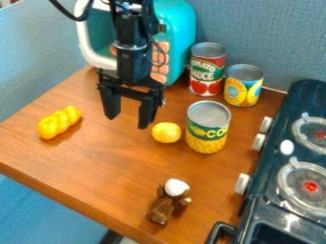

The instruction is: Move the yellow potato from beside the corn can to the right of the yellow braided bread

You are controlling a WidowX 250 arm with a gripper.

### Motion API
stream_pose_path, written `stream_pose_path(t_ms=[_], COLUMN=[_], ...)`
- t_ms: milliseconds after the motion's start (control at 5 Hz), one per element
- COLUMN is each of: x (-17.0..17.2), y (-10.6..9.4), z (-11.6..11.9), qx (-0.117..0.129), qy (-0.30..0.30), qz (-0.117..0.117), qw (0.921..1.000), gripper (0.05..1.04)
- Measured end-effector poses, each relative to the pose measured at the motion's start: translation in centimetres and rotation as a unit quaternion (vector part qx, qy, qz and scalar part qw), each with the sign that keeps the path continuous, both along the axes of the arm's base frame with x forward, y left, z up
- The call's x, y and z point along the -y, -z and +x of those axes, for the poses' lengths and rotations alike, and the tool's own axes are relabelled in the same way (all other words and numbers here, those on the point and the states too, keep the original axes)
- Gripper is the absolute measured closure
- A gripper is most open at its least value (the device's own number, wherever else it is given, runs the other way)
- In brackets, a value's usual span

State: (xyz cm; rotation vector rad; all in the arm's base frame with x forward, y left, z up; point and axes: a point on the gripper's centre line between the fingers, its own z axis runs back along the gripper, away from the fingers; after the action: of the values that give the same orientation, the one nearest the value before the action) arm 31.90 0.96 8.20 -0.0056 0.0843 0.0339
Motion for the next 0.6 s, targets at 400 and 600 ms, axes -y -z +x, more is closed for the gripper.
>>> stream_pose_path(t_ms=[400, 600], x=[1.5, 2.6], y=[1.1, 0.4], z=[-0.2, 0.5], qx=[-0.02, -0.024], qy=[0.089, 0.207], qz=[0.025, 0.069], qw=[0.9955, 0.9756], gripper=[0.083, 0.083])
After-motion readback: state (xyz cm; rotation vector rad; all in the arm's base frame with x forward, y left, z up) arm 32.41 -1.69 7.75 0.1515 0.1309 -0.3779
